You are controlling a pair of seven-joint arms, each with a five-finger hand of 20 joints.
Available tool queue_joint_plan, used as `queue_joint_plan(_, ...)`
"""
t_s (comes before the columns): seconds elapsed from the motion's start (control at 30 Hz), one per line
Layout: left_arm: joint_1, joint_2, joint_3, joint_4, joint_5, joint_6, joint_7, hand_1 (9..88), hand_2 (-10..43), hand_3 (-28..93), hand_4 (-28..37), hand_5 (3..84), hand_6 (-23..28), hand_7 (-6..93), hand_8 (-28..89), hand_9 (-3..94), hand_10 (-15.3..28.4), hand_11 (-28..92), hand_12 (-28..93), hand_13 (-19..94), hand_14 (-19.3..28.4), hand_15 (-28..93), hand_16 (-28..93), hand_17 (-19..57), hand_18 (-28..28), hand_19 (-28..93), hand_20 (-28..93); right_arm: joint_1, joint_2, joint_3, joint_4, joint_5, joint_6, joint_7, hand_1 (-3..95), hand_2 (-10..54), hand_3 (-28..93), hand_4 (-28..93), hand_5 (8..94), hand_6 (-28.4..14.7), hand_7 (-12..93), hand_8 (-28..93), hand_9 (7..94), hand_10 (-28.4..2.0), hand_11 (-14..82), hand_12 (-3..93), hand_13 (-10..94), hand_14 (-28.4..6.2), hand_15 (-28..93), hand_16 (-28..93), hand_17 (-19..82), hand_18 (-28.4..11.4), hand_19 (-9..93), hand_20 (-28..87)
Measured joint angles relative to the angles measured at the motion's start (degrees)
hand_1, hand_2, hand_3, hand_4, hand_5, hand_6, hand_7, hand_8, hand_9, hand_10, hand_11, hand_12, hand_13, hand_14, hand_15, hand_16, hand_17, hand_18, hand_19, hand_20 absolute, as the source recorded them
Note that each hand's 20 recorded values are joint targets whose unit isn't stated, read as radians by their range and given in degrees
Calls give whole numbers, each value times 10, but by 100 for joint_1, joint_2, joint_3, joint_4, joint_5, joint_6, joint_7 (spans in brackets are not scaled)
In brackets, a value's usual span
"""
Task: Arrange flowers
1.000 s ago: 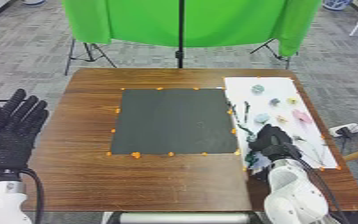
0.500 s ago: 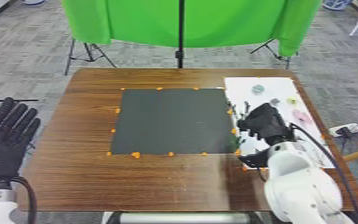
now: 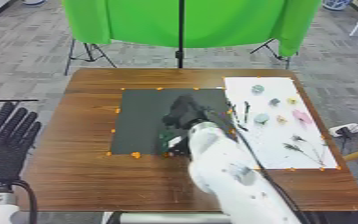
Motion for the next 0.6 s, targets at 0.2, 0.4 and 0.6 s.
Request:
queue_joint_plan(0.2,-32,103,86,0,-24,92,53,245,107,714,-283,427,67,91,-95,384,132,129,97,317,130,132,-6,-28,137,274,122,317,-768,-446,773,-391,-92,-13,562,-95,676,-283,801,-39,361,162,784,-154,503,401,729,-139,779,371,380,-275,873,396)
queue_joint_plan(0.4,-228,270,266,29,-24,128,54,245,107,715,-283,428,68,91,-95,385,132,129,96,317,129,130,-7,-28,137,274,123,289,-1355,-520,1425,-844,195,92,557,-95,686,-283,791,-41,359,122,783,-155,470,393,723,-138,768,357,377,-276,882,360)
queue_joint_plan(0.6,-354,307,324,61,-24,129,41,246,107,715,-283,427,67,91,-95,384,132,130,97,317,129,132,-6,-28,137,273,122,211,-1541,-492,1685,-1016,429,259,538,-95,696,-282,763,-51,312,64,773,-157,436,384,715,-139,766,351,367,-276,883,343)
